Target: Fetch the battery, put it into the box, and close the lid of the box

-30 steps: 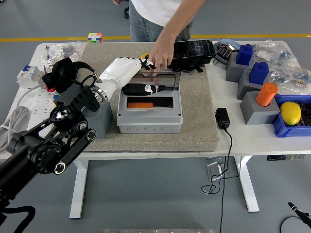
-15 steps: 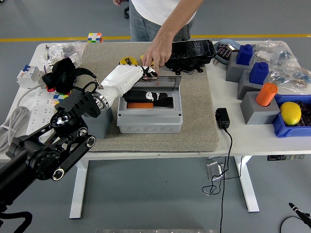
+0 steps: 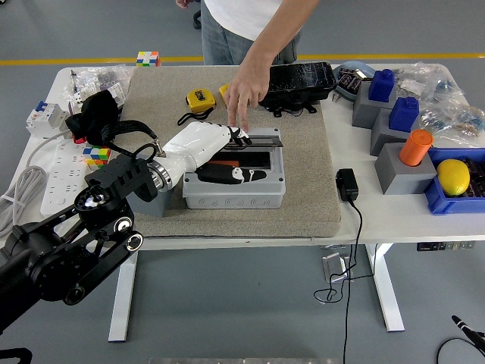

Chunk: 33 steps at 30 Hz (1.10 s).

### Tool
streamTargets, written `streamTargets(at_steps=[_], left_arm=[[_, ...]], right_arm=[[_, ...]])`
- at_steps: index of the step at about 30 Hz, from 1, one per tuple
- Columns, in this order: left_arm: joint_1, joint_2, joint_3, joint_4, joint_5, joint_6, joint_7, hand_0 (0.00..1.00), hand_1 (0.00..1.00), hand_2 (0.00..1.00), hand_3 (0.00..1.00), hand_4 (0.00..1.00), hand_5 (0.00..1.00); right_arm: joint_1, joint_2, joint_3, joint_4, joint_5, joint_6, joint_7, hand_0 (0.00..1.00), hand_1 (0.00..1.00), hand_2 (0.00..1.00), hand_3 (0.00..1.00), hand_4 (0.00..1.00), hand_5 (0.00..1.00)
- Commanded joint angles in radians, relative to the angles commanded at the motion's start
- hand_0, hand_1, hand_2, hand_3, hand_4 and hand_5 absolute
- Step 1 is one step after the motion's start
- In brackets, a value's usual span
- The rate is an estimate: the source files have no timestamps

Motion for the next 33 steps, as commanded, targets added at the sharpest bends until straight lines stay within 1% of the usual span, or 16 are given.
streamTargets(at_steps=[4, 7, 9, 13, 14, 15, 16, 18, 20, 21, 22, 26, 27, 30, 32, 33], left_arm=[[0.005, 0.002, 0.007, -0.024, -0.002, -0.005, 0.004, 0.681, 0.721, 0.717, 0.754, 0.998, 0.998], [0.005, 0.002, 0.016, -0.034, -0.014, -0.039, 0.026, 0.681, 0.721, 0.717, 0.754, 0.998, 0.998], [0.006, 0.004, 0.026, -0.037, -0.03, -0.068, 0.036, 0.688, 0.721, 0.72, 0.759, 0.998, 0.998], [0.007, 0.006, 0.047, -0.035, -0.091, -0.155, 0.059, 0.688, 0.721, 0.72, 0.759, 0.998, 0.998], [0.008, 0.006, 0.05, -0.035, -0.106, -0.171, 0.062, 0.688, 0.721, 0.72, 0.759, 0.998, 0.998], [0.008, 0.007, 0.052, -0.038, -0.111, -0.171, 0.058, 0.701, 0.74, 0.731, 0.761, 0.998, 0.998], [0.009, 0.008, 0.054, -0.041, -0.106, -0.152, 0.044, 0.701, 0.74, 0.731, 0.761, 0.998, 0.998], [0.009, 0.007, 0.048, -0.049, -0.079, -0.089, 0.0, 0.701, 0.74, 0.731, 0.761, 0.998, 0.998], [0.009, 0.003, 0.03, -0.059, -0.063, -0.01, -0.046, 0.701, 0.74, 0.731, 0.761, 0.998, 0.998], [0.008, 0.001, 0.018, -0.065, -0.055, 0.026, -0.064, 0.73, 0.759, 0.737, 0.757, 0.998, 0.998], [0.007, -0.001, 0.005, -0.071, -0.049, 0.057, -0.076, 0.73, 0.759, 0.737, 0.757, 0.998, 0.998], [0.002, 0.002, -0.034, -0.079, -0.03, 0.121, -0.104, 0.73, 0.759, 0.737, 0.757, 0.998, 0.998], [0.001, 0.003, -0.042, -0.079, -0.023, 0.138, -0.112, 0.758, 0.787, 0.757, 0.758, 0.998, 0.998], [0.003, 0.006, -0.074, -0.076, 0.013, 0.214, -0.142, 0.758, 0.787, 0.757, 0.758, 0.998, 0.998], [0.006, 0.006, -0.11, -0.075, 0.061, 0.271, -0.158, 0.758, 0.787, 0.757, 0.758, 0.998, 0.998], [0.007, 0.005, -0.129, -0.074, 0.087, 0.293, -0.161, 0.813, 0.85, 0.814, 0.783, 0.998, 0.998]], right_arm=[[0.0, 0.0, 0.003, 0.0, -0.003, 0.0, 0.0, 0.907, 0.88, 0.815, 0.919, 0.998, 0.998], [-0.001, 0.0, 0.003, 0.0, -0.003, 0.0, -0.001, 0.907, 0.88, 0.815, 0.919, 0.998, 0.998], [0.0, 0.0, 0.003, 0.0, -0.001, 0.0, 0.0, 0.906, 0.881, 0.816, 0.919, 0.998, 0.998], [0.001, 0.001, 0.007, 0.0, -0.003, -0.001, 0.0, 0.906, 0.881, 0.816, 0.919, 0.998, 0.998], [0.001, 0.001, 0.007, 0.0, -0.003, -0.001, 0.0, 0.906, 0.881, 0.816, 0.919, 0.998, 0.998], [0.001, 0.001, 0.007, 0.0, -0.002, -0.001, 0.0, 0.906, 0.881, 0.817, 0.919, 0.998, 0.998], [0.001, 0.001, 0.009, 0.0, -0.004, -0.001, 0.0, 0.906, 0.881, 0.817, 0.919, 0.998, 0.998], [0.001, 0.001, 0.012, 0.0, -0.006, -0.001, 0.0, 0.906, 0.881, 0.817, 0.919, 0.998, 0.998], [-0.001, 0.002, 0.015, 0.0, -0.009, -0.001, -0.001, 0.906, 0.881, 0.817, 0.919, 0.998, 0.998], [-0.001, 0.003, 0.015, 0.0, -0.01, -0.001, -0.001, 0.905, 0.881, 0.817, 0.919, 0.998, 0.998], [-0.002, 0.003, 0.015, 0.0, -0.009, -0.001, -0.001, 0.905, 0.881, 0.817, 0.919, 0.998, 0.998], [-0.002, 0.005, 0.009, 0.0, -0.004, 0.0, -0.001, 0.905, 0.881, 0.817, 0.919, 0.998, 0.998], [-0.002, 0.006, 0.007, 0.0, -0.002, 0.0, 0.0, 0.905, 0.882, 0.817, 0.919, 0.998, 0.998], [-0.002, 0.006, 0.01, 0.0, -0.005, 0.001, -0.001, 0.905, 0.882, 0.817, 0.919, 0.998, 0.998], [-0.003, 0.005, 0.008, 0.0, -0.004, 0.001, -0.002, 0.905, 0.882, 0.817, 0.919, 0.998, 0.998], [-0.004, 0.005, 0.008, 0.0, -0.004, 0.001, -0.002, 0.905, 0.882, 0.817, 0.919, 0.998, 0.998]])
